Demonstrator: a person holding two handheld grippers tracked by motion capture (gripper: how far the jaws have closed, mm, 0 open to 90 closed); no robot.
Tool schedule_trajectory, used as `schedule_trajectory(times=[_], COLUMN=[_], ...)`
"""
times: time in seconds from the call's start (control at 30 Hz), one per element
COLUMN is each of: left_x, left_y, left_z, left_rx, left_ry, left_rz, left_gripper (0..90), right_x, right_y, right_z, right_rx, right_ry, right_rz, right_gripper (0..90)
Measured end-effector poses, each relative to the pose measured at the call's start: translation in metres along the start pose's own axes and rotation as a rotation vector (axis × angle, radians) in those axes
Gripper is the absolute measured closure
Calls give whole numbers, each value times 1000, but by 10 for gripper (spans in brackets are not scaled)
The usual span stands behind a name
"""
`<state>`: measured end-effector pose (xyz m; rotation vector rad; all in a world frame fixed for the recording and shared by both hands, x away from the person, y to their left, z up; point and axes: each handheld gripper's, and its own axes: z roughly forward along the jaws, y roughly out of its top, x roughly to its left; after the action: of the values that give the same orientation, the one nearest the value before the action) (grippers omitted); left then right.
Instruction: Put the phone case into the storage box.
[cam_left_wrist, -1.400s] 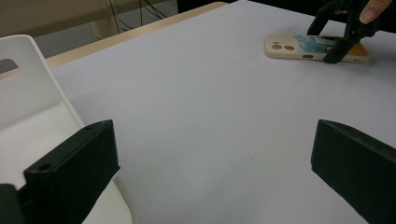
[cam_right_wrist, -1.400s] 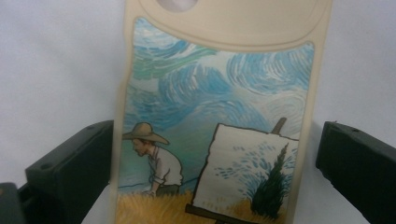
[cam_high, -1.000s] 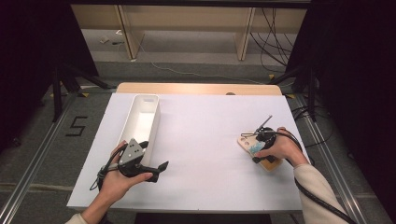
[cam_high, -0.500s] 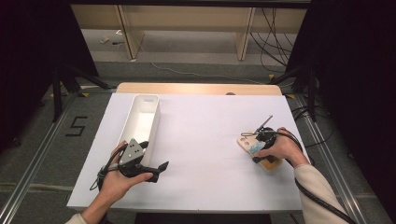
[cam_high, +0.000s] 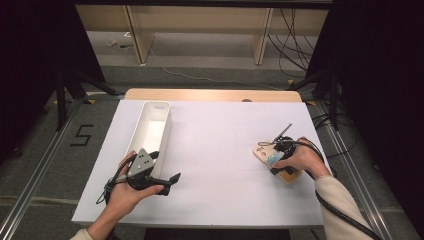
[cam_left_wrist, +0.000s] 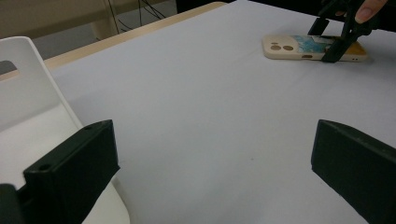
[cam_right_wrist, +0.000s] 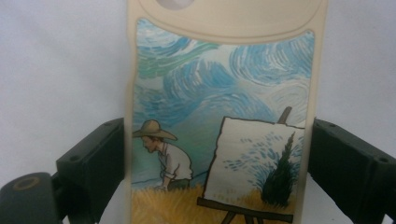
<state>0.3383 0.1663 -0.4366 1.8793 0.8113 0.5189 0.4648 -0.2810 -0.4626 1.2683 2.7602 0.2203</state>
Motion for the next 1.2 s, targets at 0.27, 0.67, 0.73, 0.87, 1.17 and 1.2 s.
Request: schedule_trajectory(times=[0.27,0.67,0.73,0.87,1.17,1.2], left_x=[0,0,1,0,1,1], left_y=[0,0,0,1,1,1], left_z=[0,-1,-1,-1,-1,-1], left_rx=[0,-5,-5,-7,-10,-10], left_ry=[1,4,4,5,8,8], left_rz=[0,-4,-6,-9,-13,-14], left_gripper=[0,0,0,0,1,1], right_x=[0,2,4,6,12,13], right_y=[0,-2,-1,1,4,4], right_z=[0,-3,-5,-11,-20,-21], right_rx=[0,-18,-31,-68,-135,-148], right_ry=[1,18,21,21,41,44], right_rz=[1,10,4,-2,-19,-26], right_gripper=[112,117,118,119,120,120])
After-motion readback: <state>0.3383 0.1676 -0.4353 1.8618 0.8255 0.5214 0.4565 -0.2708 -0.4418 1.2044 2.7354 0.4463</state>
